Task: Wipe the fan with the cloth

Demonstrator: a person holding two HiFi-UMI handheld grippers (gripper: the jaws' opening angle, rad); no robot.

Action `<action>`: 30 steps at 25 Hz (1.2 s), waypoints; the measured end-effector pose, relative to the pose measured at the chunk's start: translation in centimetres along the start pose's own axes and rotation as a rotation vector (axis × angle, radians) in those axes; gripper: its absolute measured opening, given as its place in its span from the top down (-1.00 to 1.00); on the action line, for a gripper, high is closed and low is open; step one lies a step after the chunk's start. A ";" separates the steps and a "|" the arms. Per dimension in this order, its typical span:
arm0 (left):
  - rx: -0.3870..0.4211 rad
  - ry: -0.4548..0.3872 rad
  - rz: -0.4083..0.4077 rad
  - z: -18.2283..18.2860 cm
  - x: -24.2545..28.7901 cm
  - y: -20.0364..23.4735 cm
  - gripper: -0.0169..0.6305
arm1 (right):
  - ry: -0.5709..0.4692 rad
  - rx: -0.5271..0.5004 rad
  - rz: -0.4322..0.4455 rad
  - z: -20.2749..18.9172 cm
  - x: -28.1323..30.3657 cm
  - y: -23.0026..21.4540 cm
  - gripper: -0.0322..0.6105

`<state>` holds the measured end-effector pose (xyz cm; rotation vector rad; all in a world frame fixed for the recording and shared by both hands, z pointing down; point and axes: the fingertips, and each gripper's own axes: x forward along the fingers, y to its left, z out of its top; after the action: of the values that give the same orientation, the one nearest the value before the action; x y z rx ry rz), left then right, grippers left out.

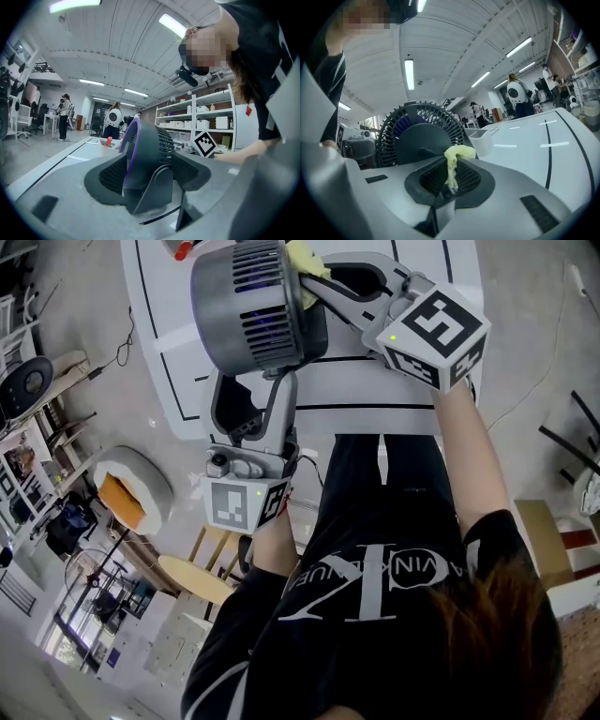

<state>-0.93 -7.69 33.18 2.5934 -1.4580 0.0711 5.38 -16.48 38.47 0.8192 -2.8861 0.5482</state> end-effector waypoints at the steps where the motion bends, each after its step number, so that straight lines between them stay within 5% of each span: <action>1: 0.001 -0.002 0.000 -0.1 0.0 -0.2 0.03 | 0.009 0.008 0.004 -0.4 -0.3 0.2 0.80; 10: -0.005 0.002 0.009 0.8 -0.1 0.1 0.03 | 0.106 0.044 0.067 -1.1 -1.2 3.1 0.80; 17: -0.010 0.014 0.016 0.5 0.4 0.2 0.02 | 0.070 0.113 0.110 -1.2 -2.8 5.5 0.79; 30: -0.015 0.052 0.052 0.1 1.2 0.7 0.00 | -0.007 -0.029 0.146 2.6 -4.8 8.2 0.79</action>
<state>-0.89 -9.06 33.30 2.5227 -1.5016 0.1324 5.19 -8.64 32.56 0.6113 -2.9696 0.5159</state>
